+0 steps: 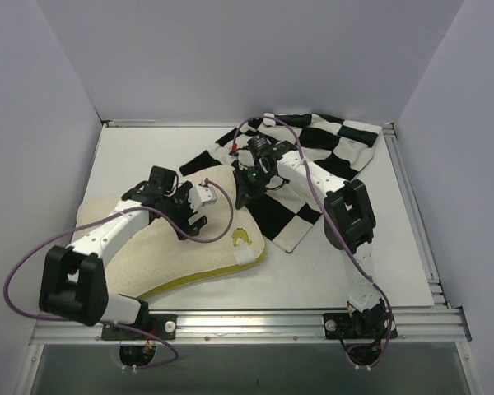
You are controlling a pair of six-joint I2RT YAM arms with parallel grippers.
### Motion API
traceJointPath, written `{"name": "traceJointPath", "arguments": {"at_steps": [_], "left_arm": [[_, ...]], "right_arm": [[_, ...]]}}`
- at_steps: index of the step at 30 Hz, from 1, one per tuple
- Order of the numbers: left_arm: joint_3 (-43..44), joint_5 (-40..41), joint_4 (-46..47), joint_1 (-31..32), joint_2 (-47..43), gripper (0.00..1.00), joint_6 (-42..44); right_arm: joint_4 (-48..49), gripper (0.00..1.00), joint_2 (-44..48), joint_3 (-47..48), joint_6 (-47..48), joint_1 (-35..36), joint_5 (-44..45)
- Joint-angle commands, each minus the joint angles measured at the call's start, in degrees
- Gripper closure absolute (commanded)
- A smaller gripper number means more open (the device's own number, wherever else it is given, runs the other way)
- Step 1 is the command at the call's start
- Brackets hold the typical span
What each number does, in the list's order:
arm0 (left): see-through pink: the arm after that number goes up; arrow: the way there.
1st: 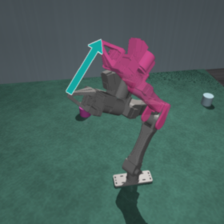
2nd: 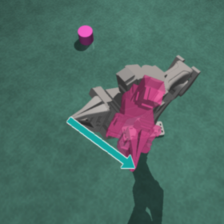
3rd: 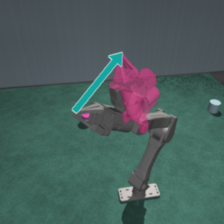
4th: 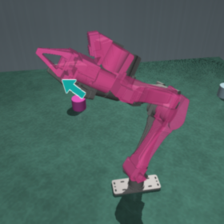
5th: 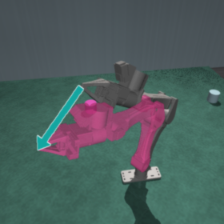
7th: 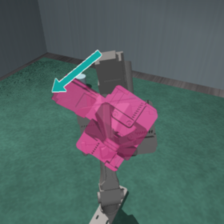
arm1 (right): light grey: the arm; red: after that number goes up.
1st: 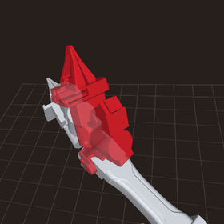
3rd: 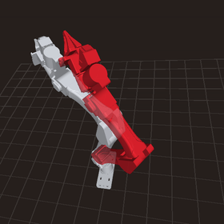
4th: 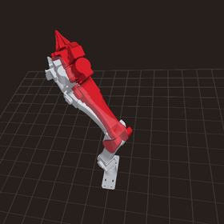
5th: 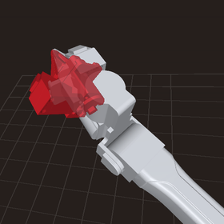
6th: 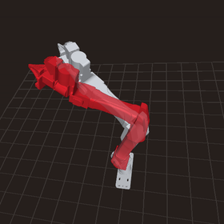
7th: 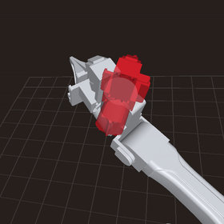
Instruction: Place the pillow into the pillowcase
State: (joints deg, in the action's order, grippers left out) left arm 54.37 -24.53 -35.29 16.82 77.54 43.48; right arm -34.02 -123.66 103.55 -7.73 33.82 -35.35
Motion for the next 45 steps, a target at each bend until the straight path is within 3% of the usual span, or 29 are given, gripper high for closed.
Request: {"name": "traceJointPath", "arguments": {"at_steps": [1,2,3,5,6,9,10,14,22,28,33,37,38,39,40,41,45], "left_arm": [[-1.5,1.8,12.1,1.4,6.4,0.03,-1.6],[-1.3,3.9,12.4,1.5,8.2,0.03,-1.0],[-0.8,3.9,11.8,1.6,11.6,0.14,1.1],[1.3,3.0,6.7,1.5,14.0,0.43,3.7],[1.8,1.7,5.1,1.0,15.2,0.65,5.6],[2.2,-3.0,-1.3,-1.3,13.4,1.00,8.4],[2.0,-3.8,-2.4,-3.0,12.2,1.00,8.5],[2.8,-10.2,-5.6,-8.4,5.4,1.00,7.0],[4.5,-14.0,-12.3,-16.5,-2.7,1.00,7.0],[3.9,-14.8,-12.3,-20.9,-2.7,1.00,5.9],[4.7,-16.8,-12.3,-23.9,-0.7,1.00,4.5],[3.8,-15.6,-13.3,-24.1,-1.2,1.00,7.8],[3.4,-15.3,-13.5,-24.1,-1.3,1.00,8.7],[3.1,-15.0,-14.0,-24.1,-1.7,1.00,9.2],[2.9,-14.8,-14.3,-24.1,-1.9,1.00,9.8],[2.2,-14.7,-14.5,-24.1,-2.0,1.00,10.3],[1.0,-14.1,-14.8,-24.2,-2.7,1.00,10.7]], "right_arm": [[0.1,0.99,3.6,1.1,-1.5,0.7,-4.6],[0.0,0.97,3.9,0.9,-1.9,0.7,-5.7],[0.1,0.91,4.7,-0.3,-2.0,0.4,-6.2],[0.0,0.84,7.0,-2.4,-2.5,-1.1,-7.4],[0.0,0.78,7.5,-4.7,-2.8,-2.3,-7.9],[-0.7,0.78,9.7,-8.2,-1.3,-9.5,-5.1],[-0.9,0.78,10.0,-10.0,-0.1,-13.0,-3.1],[-2.5,0.82,10.4,-14.5,6.7,-15.9,8.8],[-4.6,0.85,5.2,-22.9,6.1,-10.8,10.0],[-3.9,0.84,5.3,-31.4,1.9,-3.0,-3.5],[-1.6,0.79,11.9,-36.0,0.3,-0.3,-19.8],[-2.2,0.75,18.5,-28.6,0.7,-5.2,-19.0],[-2.8,0.66,19.4,-26.4,0.6,-9.0,-18.2],[-3.0,0.64,19.5,-24.2,0.4,-10.6,-17.0],[-3.1,0.60,19.4,-21.5,0.2,-12.2,-14.1],[-3.2,0.51,18.8,-16.8,0.1,-13.8,-10.5],[-5.0,0.49,14.2,-4.9,1.7,-13.5,9.4]]}}
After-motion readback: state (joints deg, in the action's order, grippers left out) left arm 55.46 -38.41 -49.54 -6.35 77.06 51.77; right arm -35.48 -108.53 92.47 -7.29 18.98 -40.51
